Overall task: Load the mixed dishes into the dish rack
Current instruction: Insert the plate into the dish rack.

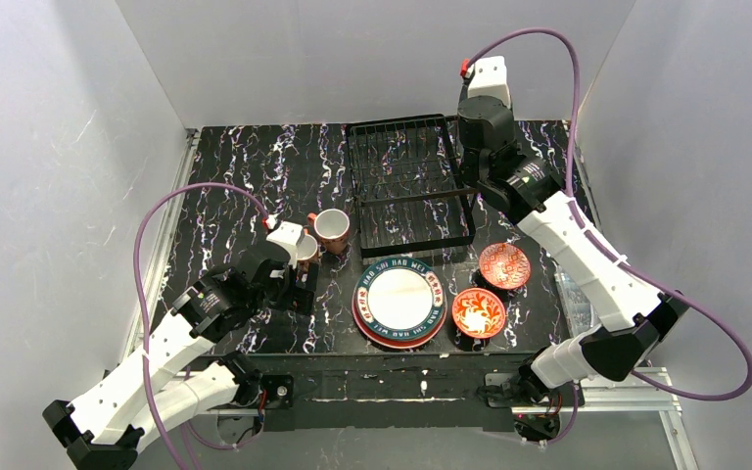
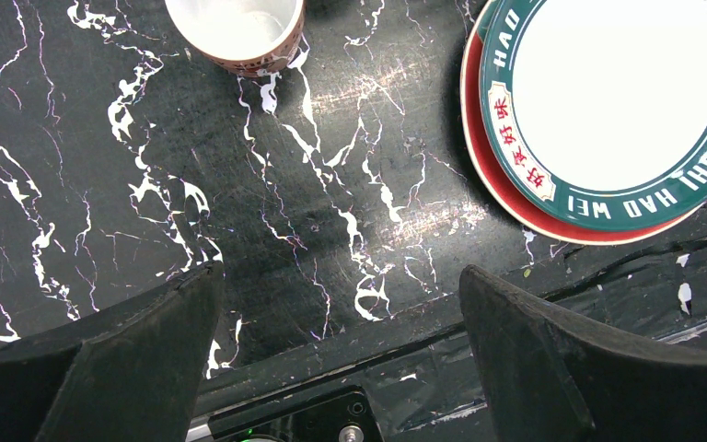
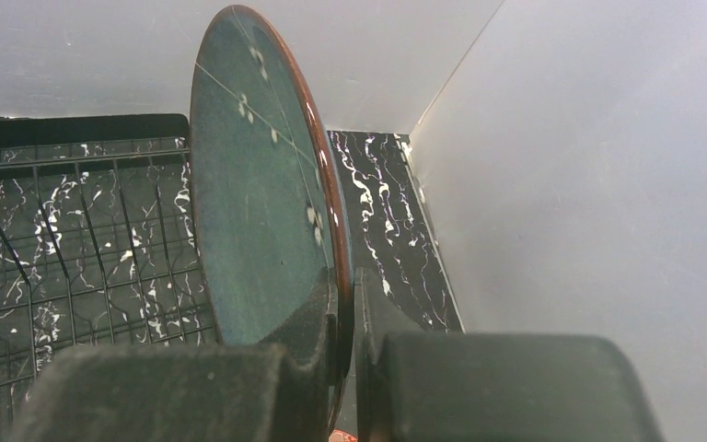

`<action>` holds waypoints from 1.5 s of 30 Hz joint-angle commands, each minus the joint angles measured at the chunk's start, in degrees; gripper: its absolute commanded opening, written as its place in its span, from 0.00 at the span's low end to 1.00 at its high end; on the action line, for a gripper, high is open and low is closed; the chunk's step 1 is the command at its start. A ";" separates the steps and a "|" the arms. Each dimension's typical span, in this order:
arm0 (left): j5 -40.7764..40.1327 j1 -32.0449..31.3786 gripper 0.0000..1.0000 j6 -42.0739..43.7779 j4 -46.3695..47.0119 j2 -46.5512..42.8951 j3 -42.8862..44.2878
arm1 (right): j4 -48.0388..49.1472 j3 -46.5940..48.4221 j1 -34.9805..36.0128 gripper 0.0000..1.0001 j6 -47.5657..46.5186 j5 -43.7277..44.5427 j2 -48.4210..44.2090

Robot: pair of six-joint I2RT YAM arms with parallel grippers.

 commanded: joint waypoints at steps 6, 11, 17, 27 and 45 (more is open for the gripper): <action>-1.07 -0.10 0.98 0.57 -0.43 -0.11 -0.33 | 1.74 2.57 1.05 0.01 1.27 4.07 0.34; -1.07 -0.05 0.98 0.57 -0.38 -0.17 -0.32 | 2.00 4.93 3.44 0.01 -1.85 8.25 3.17; -1.29 -0.07 0.98 0.47 -0.50 -0.53 -0.41 | 4.09 5.48 4.87 0.01 -4.13 11.02 4.58; -1.21 -0.11 0.98 0.57 -0.46 -0.62 -0.38 | 3.67 3.45 5.87 0.03 -2.45 10.29 3.94; -1.56 -0.04 0.98 0.48 -0.64 -0.02 -0.32 | 0.34 5.12 5.87 0.46 -0.05 7.73 2.04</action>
